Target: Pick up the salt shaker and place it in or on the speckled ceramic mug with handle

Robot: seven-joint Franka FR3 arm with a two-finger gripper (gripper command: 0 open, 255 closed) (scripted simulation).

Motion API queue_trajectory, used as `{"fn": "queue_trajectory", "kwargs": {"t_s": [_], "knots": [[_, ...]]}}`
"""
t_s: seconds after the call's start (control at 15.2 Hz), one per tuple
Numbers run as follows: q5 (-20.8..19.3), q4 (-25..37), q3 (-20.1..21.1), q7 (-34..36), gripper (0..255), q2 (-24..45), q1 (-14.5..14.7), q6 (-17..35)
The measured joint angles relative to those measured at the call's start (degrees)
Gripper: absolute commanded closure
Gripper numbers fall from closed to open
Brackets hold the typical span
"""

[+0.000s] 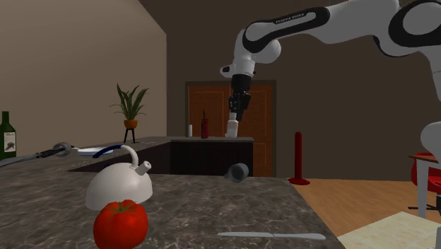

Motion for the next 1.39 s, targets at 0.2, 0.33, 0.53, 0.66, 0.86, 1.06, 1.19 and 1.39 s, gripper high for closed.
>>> {"fn": "queue_trajectory", "kwargs": {"t_s": [0.2,0.33,0.53,0.66,0.86,1.06,1.19,1.39], "knots": [[1.41,2.69,-1.22,-4.00,255,1.77,-3.14,-1.75],[2.42,4.71,-1.91,-6.49,255,3.17,-5.28,-2.92],[4.32,8.99,-2.89,-10.59,255,6.04,-9.25,-5.31],[5.14,10.41,-3.13,-12.09,255,7.37,-10.77,-5.80],[5.27,8.76,-3.11,-12.66,255,7.47,-10.75,-4.16],[5.27,6.10,-3.05,-13.07,255,7.28,-10.39,-1.74],[5.33,4.47,-3.00,-13.35,255,7.27,-10.20,-0.17],[5.24,1.45,-2.95,-13.67,255,6.80,-9.68,2.39]]}}
